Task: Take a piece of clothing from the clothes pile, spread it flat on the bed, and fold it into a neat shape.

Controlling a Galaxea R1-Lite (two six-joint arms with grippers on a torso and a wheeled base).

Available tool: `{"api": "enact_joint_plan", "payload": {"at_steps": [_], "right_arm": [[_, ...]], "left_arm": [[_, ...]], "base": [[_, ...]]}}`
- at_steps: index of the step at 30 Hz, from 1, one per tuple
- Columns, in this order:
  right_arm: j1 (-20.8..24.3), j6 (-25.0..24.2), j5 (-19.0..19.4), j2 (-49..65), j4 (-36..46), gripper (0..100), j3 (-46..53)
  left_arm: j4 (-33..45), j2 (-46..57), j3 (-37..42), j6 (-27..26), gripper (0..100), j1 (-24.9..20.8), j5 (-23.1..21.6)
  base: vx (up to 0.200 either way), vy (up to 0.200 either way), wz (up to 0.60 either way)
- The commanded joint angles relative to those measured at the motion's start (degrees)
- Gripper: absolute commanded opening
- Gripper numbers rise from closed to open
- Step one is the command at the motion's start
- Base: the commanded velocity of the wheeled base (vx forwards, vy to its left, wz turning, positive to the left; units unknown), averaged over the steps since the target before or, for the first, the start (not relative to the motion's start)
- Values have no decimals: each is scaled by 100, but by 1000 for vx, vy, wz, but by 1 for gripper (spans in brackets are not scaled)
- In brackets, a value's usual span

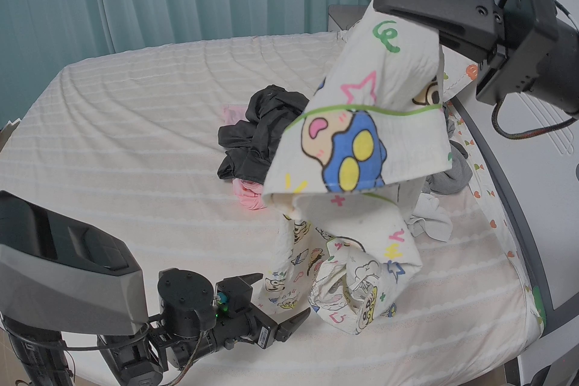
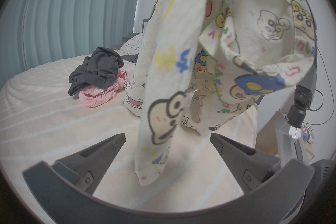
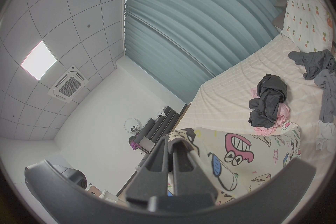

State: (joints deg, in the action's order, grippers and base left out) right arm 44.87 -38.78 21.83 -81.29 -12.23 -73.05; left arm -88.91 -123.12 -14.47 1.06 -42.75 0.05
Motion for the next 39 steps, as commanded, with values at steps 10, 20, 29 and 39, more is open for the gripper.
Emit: {"api": "enact_joint_plan", "payload": {"at_steps": [10,20,29,39], "right_arm": [[4,-7,5,60,10,0,18],[-172,-16,5,403,-17,0,361],[-1279,-385,234,1220,-25,0,1161],[-2879,-306,453,1370,-60,0,1961]], "left_arm": [[-39,-739,-865,773,100,-5,-40],[-39,-484,-935,1441,0,21,65],[-39,570,-1031,1889,0,364,760],[1130,2091,-2051,1871,0,865,1551]], "base": [[0,0,0],[0,0,0],[0,0,0],[0,0,0]]}}
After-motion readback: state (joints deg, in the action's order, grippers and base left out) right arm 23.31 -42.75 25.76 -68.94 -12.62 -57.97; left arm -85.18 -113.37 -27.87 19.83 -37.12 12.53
